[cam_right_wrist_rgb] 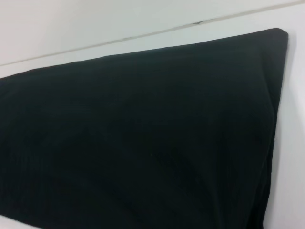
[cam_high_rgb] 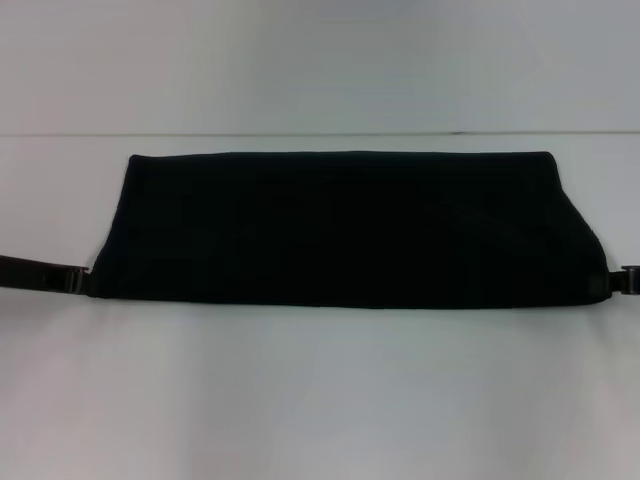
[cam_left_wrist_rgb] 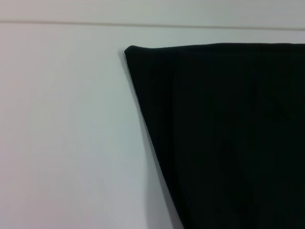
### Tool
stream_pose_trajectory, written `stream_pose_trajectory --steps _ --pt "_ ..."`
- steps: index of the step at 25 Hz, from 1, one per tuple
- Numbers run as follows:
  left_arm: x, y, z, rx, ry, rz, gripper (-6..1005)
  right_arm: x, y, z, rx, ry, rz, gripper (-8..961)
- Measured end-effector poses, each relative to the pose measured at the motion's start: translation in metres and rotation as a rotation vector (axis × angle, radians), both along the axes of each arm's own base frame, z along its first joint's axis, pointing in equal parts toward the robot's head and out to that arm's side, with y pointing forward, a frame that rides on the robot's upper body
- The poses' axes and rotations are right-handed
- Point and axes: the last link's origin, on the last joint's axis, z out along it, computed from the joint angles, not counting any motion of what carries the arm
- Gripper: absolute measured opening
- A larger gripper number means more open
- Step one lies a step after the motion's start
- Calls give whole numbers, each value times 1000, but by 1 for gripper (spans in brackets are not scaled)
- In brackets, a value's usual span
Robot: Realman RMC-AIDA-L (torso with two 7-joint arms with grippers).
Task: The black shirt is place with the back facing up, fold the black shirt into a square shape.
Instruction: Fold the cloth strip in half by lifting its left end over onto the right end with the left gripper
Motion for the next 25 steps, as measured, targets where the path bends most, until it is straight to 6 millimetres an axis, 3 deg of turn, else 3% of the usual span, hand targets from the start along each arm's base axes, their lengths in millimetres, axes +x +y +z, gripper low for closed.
stream_pose_trajectory --steps 9,15,23,25 --pt "-3 -12 1 -44 -11 7 1 6 -9 6 13 22 1 14" --pt "7 -13 2 -107 -42 -6 29 3 -11 14 23 52 12 15" --pt "11 -14 16 -82 -83 38 142 3 -18 52 121 99 27 187" --pt "13 -17 19 -95 -101 63 196 0 -19 58 142 122 52 270"
